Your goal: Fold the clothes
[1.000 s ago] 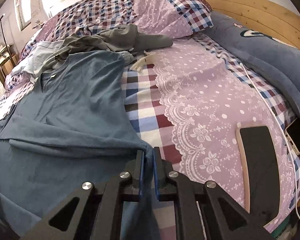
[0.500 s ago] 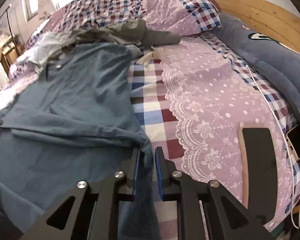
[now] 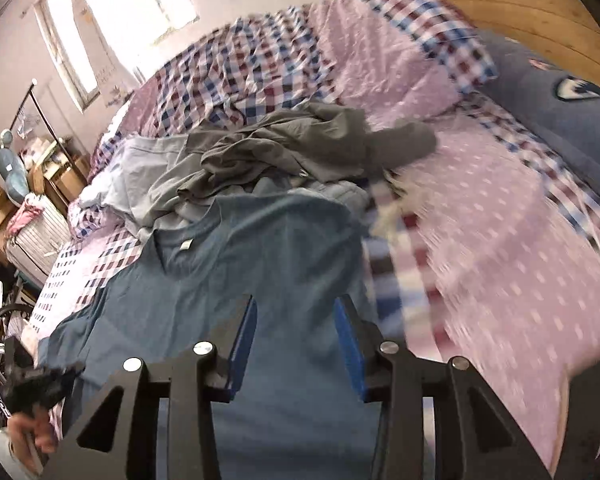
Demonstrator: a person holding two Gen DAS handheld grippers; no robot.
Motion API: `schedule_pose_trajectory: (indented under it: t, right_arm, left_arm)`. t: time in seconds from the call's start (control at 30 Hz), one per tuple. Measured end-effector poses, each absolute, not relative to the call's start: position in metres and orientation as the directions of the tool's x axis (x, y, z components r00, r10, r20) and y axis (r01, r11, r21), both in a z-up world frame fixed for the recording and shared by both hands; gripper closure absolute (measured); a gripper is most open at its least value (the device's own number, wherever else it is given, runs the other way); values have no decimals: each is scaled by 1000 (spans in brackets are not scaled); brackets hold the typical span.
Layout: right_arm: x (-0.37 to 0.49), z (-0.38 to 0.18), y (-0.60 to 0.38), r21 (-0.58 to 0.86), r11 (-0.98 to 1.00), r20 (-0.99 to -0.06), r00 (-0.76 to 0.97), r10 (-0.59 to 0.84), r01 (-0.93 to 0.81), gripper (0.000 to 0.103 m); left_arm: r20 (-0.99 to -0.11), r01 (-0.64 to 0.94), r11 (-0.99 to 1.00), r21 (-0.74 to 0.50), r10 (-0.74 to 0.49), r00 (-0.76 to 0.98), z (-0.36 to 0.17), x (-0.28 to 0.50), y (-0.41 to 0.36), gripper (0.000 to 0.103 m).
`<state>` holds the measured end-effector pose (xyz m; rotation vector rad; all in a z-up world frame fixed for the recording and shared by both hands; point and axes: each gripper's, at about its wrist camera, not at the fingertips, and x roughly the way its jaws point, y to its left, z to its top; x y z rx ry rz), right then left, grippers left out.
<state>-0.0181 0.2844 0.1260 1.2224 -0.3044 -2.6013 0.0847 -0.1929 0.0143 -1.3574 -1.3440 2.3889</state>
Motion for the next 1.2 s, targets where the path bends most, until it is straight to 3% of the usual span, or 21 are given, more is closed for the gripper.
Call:
schedule_pose_trajectory:
  t: [0.17,0.3,0.47,0.53,0.6,0.73,0.9,1.1,1.17,1.2]
  right_arm:
    - [-77,110,251,178,-978,-861,-463,-210,111,59]
    - [-101,95,247,200,-980,-893,-407,-192,23,59]
    - [-116,78,239,102,-995,-923,-373,-90,-12,61]
    - [-121,72,237,81,-997,-932,-357,-72,-13,74]
    - [-124,70,234,45,-999,-935,-353,-40,-5,101]
    - [-129,78,224,6,-1000,-923,-385,-18,31,102]
    - [-138,132,250,63,-994,-829,-559,-2,-90,103]
    - [-154,115,242,46,-998,-894,-448,-21,-45,103]
    - [-144,107,239,49,-998,-912,-410,-25,-47,96]
    - [-139,104,239,52,-997,-916,-400,-27,-52,86]
  left_arm:
    - [-651,323,-604,-729,463,-602,13,83,-194,99]
    - [-641,323,-589,-741,476,-602,13,83,-196,99]
    - [-633,324,-575,-751,489,-600,12,83,-198,99]
    - [-632,327,-570,-754,492,-599,11,82,-199,99]
    - [-630,328,-566,-757,496,-598,10,81,-199,99]
    - [-628,322,-570,-756,492,-603,12,85,-201,99]
    - [-637,298,-619,-727,445,-629,22,97,-202,100]
    - [-657,307,-628,-715,453,-603,16,97,-201,100]
    - [-655,310,-622,-719,457,-602,15,97,-201,100]
    - [-656,311,-622,-719,458,-601,15,97,-201,99]
